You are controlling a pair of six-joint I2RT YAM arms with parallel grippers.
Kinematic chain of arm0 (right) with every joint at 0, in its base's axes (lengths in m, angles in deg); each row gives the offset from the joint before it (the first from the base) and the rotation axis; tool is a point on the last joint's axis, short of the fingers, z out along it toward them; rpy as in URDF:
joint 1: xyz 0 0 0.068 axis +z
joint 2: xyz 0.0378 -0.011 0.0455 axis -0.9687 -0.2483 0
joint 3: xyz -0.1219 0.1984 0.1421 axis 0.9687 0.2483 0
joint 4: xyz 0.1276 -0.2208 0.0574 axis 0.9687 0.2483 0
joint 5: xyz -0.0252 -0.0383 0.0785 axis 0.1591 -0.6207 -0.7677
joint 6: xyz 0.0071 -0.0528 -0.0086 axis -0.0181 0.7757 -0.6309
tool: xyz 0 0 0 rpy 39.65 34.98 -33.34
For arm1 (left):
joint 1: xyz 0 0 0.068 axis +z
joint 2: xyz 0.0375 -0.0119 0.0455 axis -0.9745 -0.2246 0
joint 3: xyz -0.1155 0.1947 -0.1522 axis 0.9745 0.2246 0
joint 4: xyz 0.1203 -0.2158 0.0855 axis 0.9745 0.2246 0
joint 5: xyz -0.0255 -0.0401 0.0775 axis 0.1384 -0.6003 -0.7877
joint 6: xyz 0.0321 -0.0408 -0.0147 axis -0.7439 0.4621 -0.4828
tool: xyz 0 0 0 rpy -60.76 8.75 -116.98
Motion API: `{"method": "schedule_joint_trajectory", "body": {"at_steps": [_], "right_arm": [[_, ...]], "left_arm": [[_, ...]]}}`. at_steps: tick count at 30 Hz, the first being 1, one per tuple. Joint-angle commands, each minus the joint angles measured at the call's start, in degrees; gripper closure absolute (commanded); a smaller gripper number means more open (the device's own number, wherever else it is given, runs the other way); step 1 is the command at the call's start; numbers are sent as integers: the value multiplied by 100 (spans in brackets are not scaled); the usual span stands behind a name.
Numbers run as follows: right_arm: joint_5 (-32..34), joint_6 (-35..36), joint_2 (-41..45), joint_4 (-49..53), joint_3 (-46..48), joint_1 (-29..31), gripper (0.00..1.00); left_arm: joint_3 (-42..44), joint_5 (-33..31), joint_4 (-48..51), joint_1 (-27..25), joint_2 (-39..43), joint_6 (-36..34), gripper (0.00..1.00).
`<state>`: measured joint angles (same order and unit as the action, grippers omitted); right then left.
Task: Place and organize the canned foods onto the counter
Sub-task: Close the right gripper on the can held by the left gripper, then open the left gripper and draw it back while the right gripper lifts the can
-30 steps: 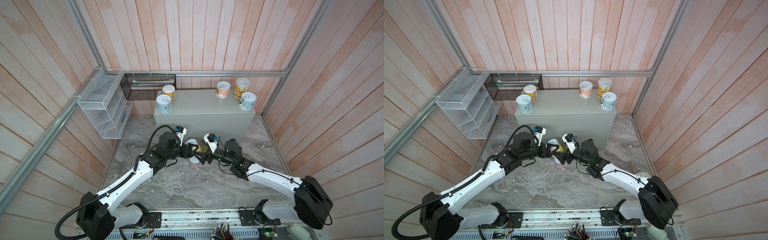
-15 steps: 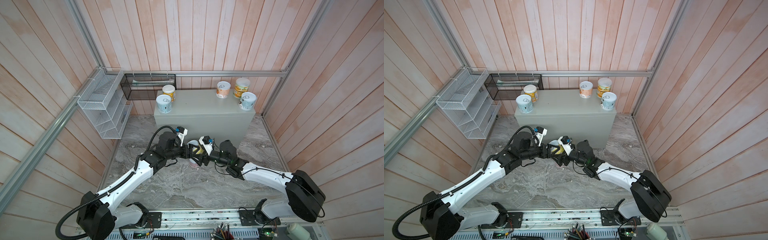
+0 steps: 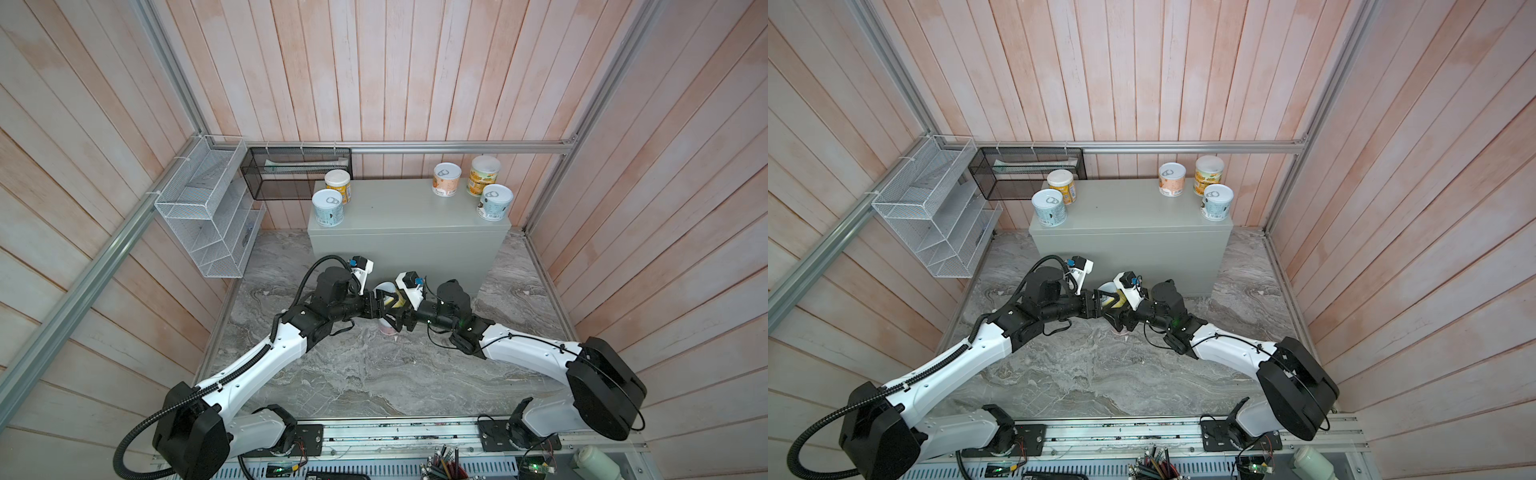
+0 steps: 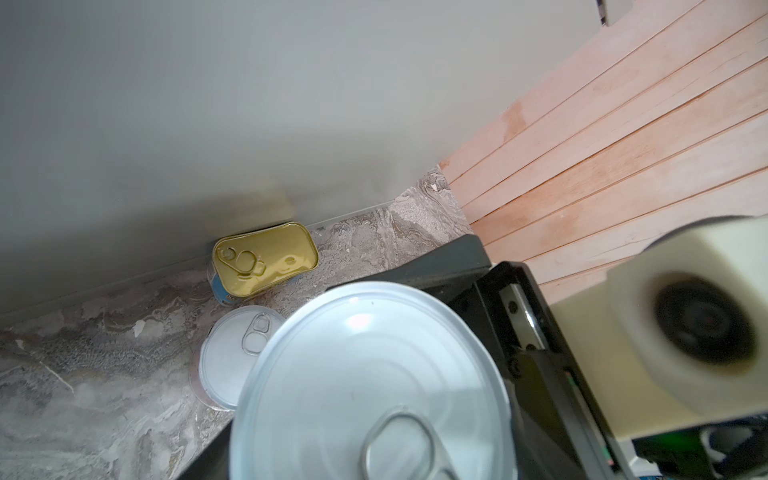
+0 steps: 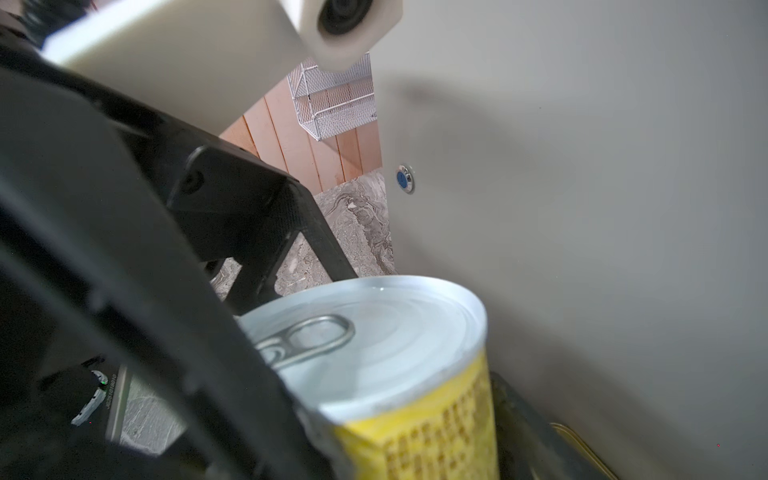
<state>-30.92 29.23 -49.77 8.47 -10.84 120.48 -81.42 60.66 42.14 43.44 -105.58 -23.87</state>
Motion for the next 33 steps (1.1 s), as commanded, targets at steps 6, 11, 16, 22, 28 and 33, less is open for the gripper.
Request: {"method": "schedule_joint_trajectory", "body": {"at_steps": [6,11,16,22,28,33], "right_arm": [[267,-107,-114,-403,-218,-8,29],[429,-282,-73,-508,-193,-15,32],[656,-410,86,-542,-159,-28,36],[782,-458,206,-489,-145,-30,37],[971,-428,280,-386,-140,-35,37],[1145,-330,524,-79,-194,-39,37]], "left_arm": [[86,263,-466,-10,261,134,49],[71,118,-349,0,206,151,34],[242,-103,-365,95,215,253,13],[448,-464,-402,159,429,344,0],[630,-729,-402,228,697,371,0],[893,-1000,-589,255,755,219,0]]}}
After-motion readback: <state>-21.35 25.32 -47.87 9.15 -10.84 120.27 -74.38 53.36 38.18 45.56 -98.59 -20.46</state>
